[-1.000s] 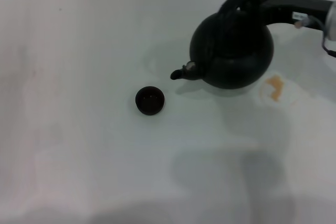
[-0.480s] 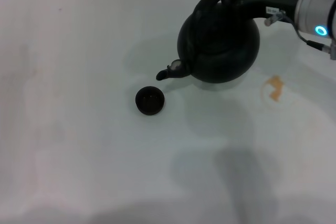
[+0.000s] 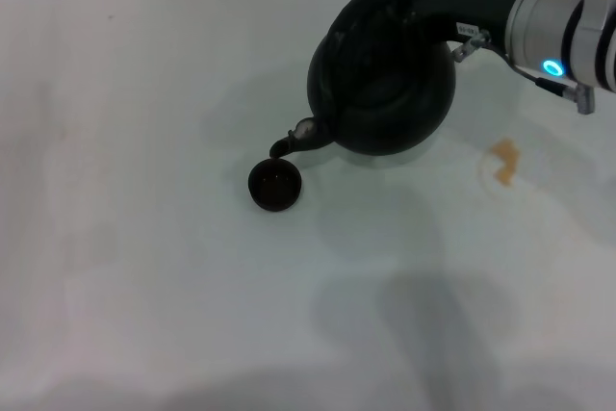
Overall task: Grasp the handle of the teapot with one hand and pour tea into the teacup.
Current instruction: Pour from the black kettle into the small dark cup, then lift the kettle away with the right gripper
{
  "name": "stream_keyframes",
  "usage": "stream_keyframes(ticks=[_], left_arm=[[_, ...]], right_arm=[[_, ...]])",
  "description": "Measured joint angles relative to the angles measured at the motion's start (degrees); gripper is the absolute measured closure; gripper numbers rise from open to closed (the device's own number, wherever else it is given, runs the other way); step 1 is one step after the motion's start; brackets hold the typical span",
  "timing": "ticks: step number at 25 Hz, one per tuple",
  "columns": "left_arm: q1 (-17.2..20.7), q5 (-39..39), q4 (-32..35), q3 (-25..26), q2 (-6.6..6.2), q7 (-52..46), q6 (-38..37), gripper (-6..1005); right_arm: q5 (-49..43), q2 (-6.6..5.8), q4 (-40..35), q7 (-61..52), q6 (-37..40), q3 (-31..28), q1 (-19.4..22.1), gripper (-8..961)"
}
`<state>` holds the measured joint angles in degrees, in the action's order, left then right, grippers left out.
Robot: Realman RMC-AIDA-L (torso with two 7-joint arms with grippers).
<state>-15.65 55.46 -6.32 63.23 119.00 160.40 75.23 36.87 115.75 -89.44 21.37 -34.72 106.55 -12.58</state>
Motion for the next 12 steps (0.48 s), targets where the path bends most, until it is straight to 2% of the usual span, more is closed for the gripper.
stream_keyframes(ticks=[12], left_arm=[[0.06,-0.11,0.00,-0.04,0.00,0.00,0.00,108]], right_arm=[[-5.66,0.00,0.11,-2.94,2.67,3.30,-0.08,747]])
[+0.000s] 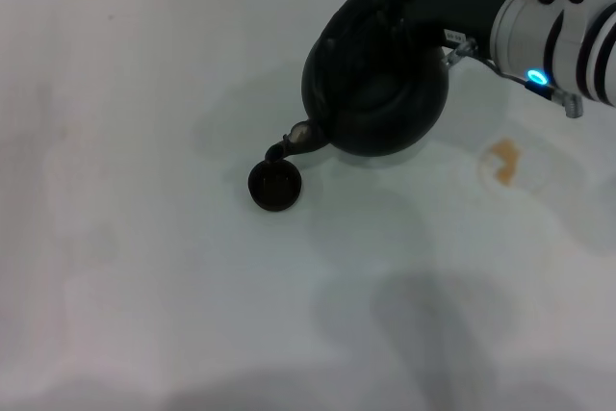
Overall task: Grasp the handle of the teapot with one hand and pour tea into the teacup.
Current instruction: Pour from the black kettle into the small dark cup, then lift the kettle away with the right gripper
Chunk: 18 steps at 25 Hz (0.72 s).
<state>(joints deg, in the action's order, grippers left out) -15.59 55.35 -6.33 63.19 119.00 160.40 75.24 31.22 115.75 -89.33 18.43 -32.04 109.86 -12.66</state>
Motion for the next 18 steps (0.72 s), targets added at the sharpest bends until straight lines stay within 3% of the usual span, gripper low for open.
stream_keyframes(ticks=[18], left_arm=[[-0.02,-0.27,-0.15,0.00,0.00,0.00,0.00,108]], right_arm=[[-10.11,0.08,0.52,-4.66,1.15,3.55,-0.28,767]])
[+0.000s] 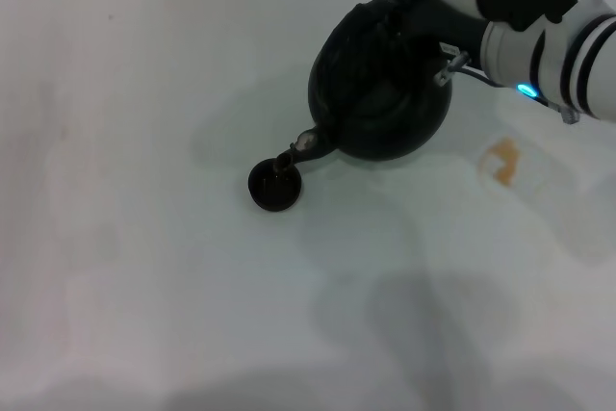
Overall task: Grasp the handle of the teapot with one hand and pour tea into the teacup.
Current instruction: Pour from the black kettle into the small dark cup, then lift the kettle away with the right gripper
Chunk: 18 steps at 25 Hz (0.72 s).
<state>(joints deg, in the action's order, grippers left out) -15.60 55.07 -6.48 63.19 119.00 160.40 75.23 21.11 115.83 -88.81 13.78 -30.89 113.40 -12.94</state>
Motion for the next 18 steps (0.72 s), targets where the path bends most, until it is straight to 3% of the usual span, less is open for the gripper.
stream_keyframes(ticks=[18], left_arm=[[-0.04,0.06,-0.11,0.00,0.00,0.00,0.00,109]], right_arm=[[-8.12,0.02,-0.21,-3.63,0.76,2.67,-1.18,786]])
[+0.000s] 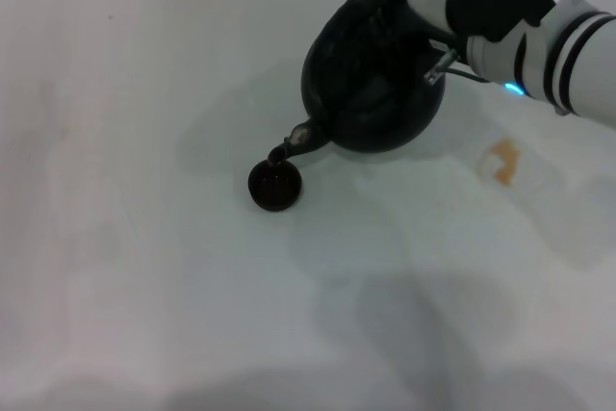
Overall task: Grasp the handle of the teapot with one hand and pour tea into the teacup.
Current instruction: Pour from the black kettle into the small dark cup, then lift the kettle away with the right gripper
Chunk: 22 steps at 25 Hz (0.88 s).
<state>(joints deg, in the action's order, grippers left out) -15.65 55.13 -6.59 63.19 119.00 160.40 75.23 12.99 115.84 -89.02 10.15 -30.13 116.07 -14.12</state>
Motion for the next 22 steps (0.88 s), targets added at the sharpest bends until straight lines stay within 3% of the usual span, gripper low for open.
stream_keyframes(ticks=[6,22], left_arm=[[0.00,0.12,0.01,0.00,0.00,0.00,0.00,109],[0.00,0.25,-0.05,0.00,0.00,0.00,0.00,108]], right_arm=[[-8.01,0.00,-0.60,-5.68,0.16,2.86,0.11,793],[-12.65,0.00,-1.09,-6.54,0.62,4.65,0.61,811]])
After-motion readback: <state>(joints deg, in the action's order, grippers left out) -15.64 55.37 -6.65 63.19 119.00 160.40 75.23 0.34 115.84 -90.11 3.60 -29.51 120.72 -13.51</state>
